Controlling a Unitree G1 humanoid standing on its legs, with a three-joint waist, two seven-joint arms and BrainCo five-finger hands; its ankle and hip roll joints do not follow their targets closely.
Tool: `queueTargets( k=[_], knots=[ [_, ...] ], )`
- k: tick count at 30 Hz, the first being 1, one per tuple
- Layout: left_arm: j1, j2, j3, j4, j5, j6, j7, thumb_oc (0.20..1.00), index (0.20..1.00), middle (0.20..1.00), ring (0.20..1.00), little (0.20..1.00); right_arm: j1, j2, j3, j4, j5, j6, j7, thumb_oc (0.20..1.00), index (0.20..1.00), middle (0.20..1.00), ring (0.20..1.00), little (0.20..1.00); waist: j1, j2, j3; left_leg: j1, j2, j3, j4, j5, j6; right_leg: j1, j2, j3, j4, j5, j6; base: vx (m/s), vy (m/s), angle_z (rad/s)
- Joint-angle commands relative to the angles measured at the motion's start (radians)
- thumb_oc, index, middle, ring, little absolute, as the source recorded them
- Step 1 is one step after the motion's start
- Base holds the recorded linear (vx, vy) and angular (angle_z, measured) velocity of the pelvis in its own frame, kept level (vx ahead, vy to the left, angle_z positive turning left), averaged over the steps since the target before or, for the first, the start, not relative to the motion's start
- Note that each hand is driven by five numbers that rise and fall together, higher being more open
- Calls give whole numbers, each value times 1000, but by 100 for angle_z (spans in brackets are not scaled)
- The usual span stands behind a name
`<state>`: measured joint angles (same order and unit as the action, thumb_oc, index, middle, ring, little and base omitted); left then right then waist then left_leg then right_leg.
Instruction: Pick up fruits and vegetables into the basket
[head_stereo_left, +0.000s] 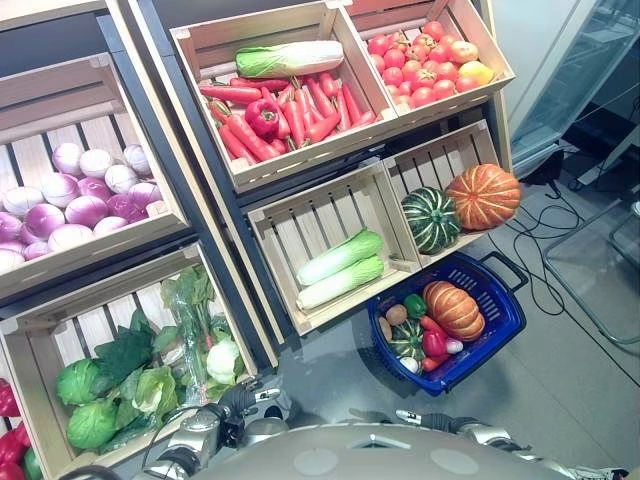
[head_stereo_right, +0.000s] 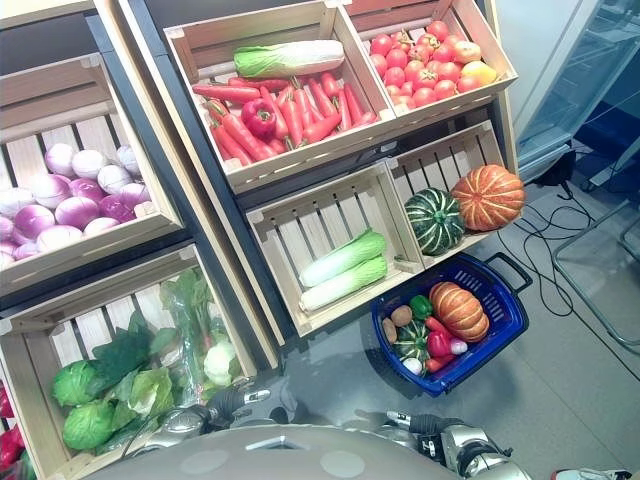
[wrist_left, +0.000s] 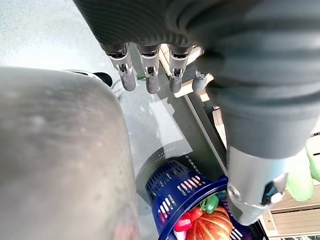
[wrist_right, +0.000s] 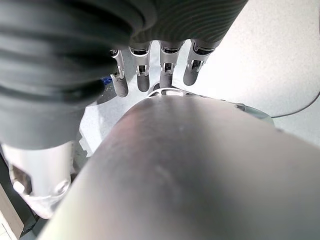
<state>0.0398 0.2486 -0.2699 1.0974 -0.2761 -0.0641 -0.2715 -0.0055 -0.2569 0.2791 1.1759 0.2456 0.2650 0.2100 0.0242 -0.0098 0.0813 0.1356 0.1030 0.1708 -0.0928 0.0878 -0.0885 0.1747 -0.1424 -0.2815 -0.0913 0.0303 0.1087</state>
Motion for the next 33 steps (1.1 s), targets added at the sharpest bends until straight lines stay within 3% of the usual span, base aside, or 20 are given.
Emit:
queueTargets(
  k=[1,7,12,15,17,22,24,26,27,30,32,33],
  knots=[
    [-89,-21,4,57,-3,-5,-4,1000,1000,1000,1000,1000,-54,40,4,39,4,2,16,1000,1000,1000,1000,1000,13,-11,57,34,-42,26,36,-142,52,-24,-25,-4,67,-33,23,0,0,0],
    [-87,-21,6,62,15,-22,-12,1000,1000,1000,1000,1000,-43,44,12,52,-1,-34,25,1000,1000,1000,1000,1000,17,-21,62,38,-37,30,35,-146,55,-21,-25,-5,65,-34,25,-3,-24,1],
    [-94,-20,9,87,41,-79,13,1000,1000,1000,1000,1000,-39,43,0,95,-23,-94,50,1000,1000,1000,1000,1000,13,-27,61,40,-34,31,32,-144,51,-24,-19,1,66,-34,26,0,-17,0],
    [-101,-17,7,83,51,-143,32,1000,1000,1000,1000,1000,-42,38,-1,99,-36,-140,37,1000,1000,1000,1000,1000,8,-23,63,38,-34,30,32,-144,49,-28,-19,4,68,-34,26,0,10,-3],
    [-106,-11,7,53,26,-204,48,1000,1000,1000,1000,1000,-47,30,-5,88,-32,-195,38,1000,1000,1000,1000,1000,7,-21,67,36,-34,27,33,-143,47,-31,-19,7,71,-34,27,0,0,0],
    [-116,22,24,-83,-34,-268,102,1000,1000,1000,1000,1000,-51,6,-19,29,35,-308,33,1000,1000,1000,1000,1000,12,-20,80,28,-30,20,40,-145,46,-37,-23,8,79,-35,27,0,0,0],
    [-115,44,43,-173,-53,-291,117,1000,1000,1000,1000,1000,-51,-10,-36,-15,57,-409,6,1000,1000,1000,1000,1000,17,-21,82,22,-28,14,44,-144,46,-41,-25,7,84,-36,25,19,-13,1],
    [-115,50,53,-228,-70,-316,118,1000,1000,1000,1000,1000,-58,-15,-49,-44,76,-468,-10,1000,1000,1000,1000,1000,20,-16,81,17,-27,8,46,-141,45,-44,-24,9,87,-35,24,76,-2,4],
    [-110,56,62,-281,-81,-326,113,1000,1000,1000,1000,1000,-56,-21,-58,-86,88,-507,-27,1000,1000,1000,1000,1000,19,-12,80,17,-28,4,46,-142,48,-45,-26,9,92,-38,21,119,10,6],
    [-64,103,85,-467,-123,-345,102,1000,1000,1000,1000,1000,-8,-47,-63,-341,125,-500,-98,1000,1000,1000,1000,1000,10,-10,84,20,-25,1,50,-145,53,-43,-30,14,108,-50,17,106,-9,3],
    [-22,143,139,-660,-147,-307,104,1000,1000,1000,1000,1000,57,-63,-86,-609,135,-438,-150,1000,1000,1000,1000,1000,-3,-13,95,11,-17,2,65,-148,55,-56,-34,20,133,-60,14,68,-35,1],
    [-8,151,151,-694,-149,-312,106,1000,1000,1000,1000,1000,78,-66,-92,-660,134,-448,-157,1000,1000,1000,1000,1000,-8,-13,98,7,-15,3,71,-148,56,-61,-35,21,142,-63,13,35,-34,4]
  ],
)
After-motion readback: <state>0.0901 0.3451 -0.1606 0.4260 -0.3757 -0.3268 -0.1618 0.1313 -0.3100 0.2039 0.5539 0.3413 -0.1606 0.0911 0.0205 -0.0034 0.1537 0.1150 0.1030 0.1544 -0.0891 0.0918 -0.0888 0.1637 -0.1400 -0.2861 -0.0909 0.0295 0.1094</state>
